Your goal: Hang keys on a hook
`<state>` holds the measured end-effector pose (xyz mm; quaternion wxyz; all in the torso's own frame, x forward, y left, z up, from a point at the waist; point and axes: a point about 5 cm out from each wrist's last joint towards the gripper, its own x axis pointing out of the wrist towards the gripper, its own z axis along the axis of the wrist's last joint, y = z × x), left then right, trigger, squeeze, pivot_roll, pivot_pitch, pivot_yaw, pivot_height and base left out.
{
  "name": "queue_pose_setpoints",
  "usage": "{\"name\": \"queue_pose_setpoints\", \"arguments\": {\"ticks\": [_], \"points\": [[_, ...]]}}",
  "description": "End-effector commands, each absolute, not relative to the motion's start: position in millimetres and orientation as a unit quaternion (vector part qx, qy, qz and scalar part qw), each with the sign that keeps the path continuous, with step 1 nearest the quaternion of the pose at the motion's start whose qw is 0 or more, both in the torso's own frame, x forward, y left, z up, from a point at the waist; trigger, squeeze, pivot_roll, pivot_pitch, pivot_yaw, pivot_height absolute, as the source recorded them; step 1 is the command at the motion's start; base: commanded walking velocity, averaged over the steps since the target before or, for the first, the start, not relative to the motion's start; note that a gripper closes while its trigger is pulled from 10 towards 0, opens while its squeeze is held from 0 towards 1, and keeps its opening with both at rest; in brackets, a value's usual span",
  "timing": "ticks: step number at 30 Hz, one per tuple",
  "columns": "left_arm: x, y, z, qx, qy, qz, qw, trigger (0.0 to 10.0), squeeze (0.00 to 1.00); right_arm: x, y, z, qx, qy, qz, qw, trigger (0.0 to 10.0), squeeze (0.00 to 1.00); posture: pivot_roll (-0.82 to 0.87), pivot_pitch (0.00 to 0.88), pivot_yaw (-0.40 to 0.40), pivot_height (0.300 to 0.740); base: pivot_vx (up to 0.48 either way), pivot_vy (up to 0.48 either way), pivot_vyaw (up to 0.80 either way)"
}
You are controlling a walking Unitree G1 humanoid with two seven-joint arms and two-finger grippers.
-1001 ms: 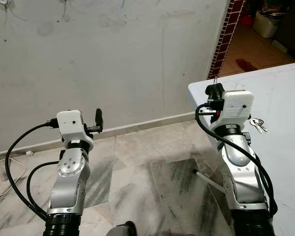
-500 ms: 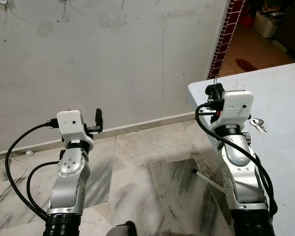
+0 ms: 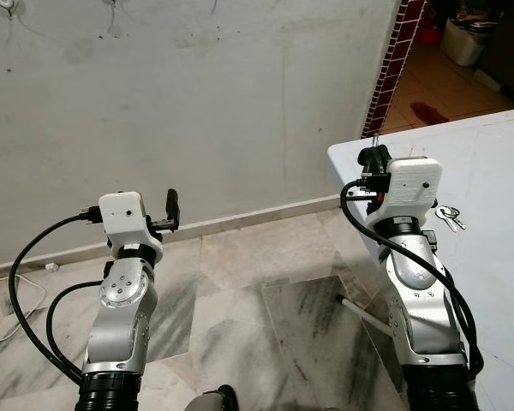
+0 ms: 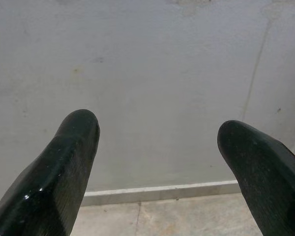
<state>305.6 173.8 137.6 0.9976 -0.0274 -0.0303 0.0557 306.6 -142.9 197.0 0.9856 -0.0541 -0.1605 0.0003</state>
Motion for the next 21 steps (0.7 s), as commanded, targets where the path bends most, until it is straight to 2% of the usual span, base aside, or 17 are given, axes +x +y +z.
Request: {"name": "queue_pose_setpoints", "arguments": {"ticks": [1,21], "points": [[305.6,174.6,135.2,-0.015,-0.025,0.051,0.998,10.0,0.00,307.7,-139.3,195.6,-0.051,-0.154,0.009,0.987,10.0,0.00,-0.06,0.146,0.069,0.740,0.000,0.000,0.00],[303.9,165.5,133.5,-0.007,-0.029,0.021,0.999,10.0,0.00,307.7,-142.9,190.4,-0.058,-0.150,0.013,0.987,10.0,0.00,-0.06,0.126,0.055,0.740,0.000,0.000,0.00]]}}
